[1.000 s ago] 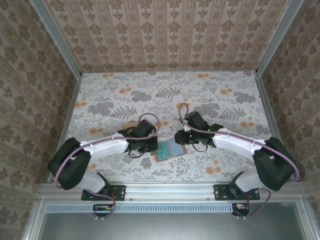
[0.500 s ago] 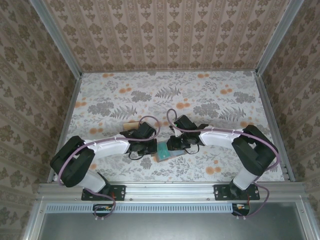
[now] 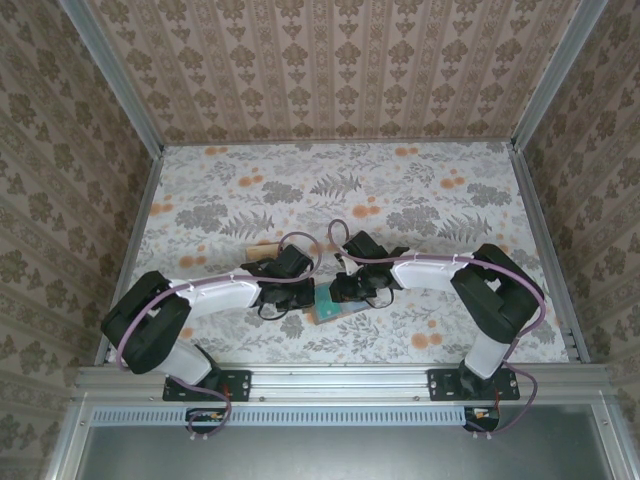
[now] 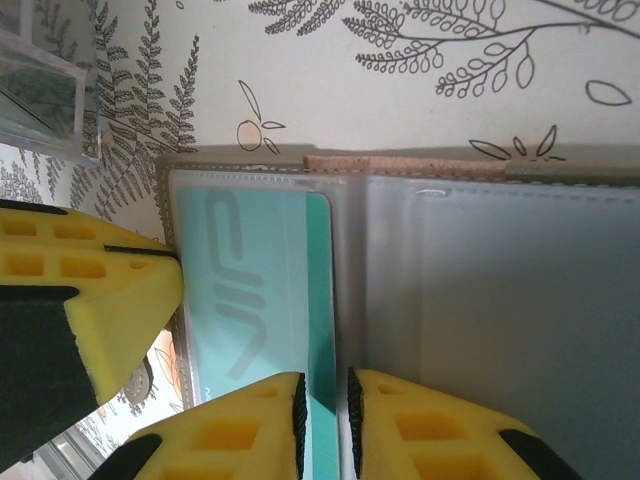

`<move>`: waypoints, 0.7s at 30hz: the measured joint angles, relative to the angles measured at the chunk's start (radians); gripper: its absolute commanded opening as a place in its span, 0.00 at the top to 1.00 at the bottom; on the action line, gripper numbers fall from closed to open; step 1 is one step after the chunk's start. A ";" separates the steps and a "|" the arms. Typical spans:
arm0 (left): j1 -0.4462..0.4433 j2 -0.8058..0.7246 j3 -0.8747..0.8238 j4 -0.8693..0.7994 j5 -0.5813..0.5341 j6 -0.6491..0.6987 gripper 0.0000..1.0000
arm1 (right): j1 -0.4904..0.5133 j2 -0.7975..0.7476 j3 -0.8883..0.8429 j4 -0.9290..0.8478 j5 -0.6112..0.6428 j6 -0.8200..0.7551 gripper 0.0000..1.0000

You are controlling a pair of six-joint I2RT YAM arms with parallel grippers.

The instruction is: Take the credit cards out of the card holder

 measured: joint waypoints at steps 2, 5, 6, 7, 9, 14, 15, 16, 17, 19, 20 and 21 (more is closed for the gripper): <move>0.000 0.000 0.000 0.000 0.000 0.000 1.00 | 0.000 0.000 0.000 -0.001 0.000 0.000 0.77; 0.000 0.001 0.000 0.000 0.000 0.000 1.00 | 0.000 0.008 0.004 0.000 -0.005 0.002 0.78; 0.000 0.003 0.002 -0.001 0.000 0.000 1.00 | 0.000 0.013 0.005 0.001 -0.009 0.003 0.79; 0.000 0.005 0.004 -0.002 0.000 0.000 1.00 | 0.000 0.015 0.006 0.002 -0.013 0.005 0.79; -0.001 0.008 0.009 -0.008 0.000 0.000 1.00 | 0.000 0.015 0.006 0.004 -0.024 0.011 0.82; -0.005 0.013 0.014 -0.011 -0.004 0.000 1.00 | -0.001 0.015 0.006 0.005 -0.033 0.030 0.98; -0.005 0.013 0.014 -0.011 -0.005 0.000 1.00 | -0.002 0.015 0.006 0.004 -0.035 0.033 1.00; -0.006 0.013 0.015 -0.013 -0.007 0.000 1.00 | -0.003 0.015 0.006 0.003 -0.034 0.031 1.00; -0.006 0.013 0.015 -0.014 -0.008 0.000 1.00 | -0.003 0.015 0.006 0.003 -0.035 0.029 1.00; -0.006 0.013 0.017 -0.016 -0.008 0.000 1.00 | -0.005 0.015 0.006 0.003 -0.036 0.030 1.00; -0.006 0.013 0.018 -0.016 -0.008 0.000 1.00 | -0.006 0.015 0.005 0.003 -0.037 0.030 1.00; -0.006 0.013 0.018 -0.017 -0.009 0.000 1.00 | -0.009 0.015 0.003 0.005 -0.039 0.030 1.00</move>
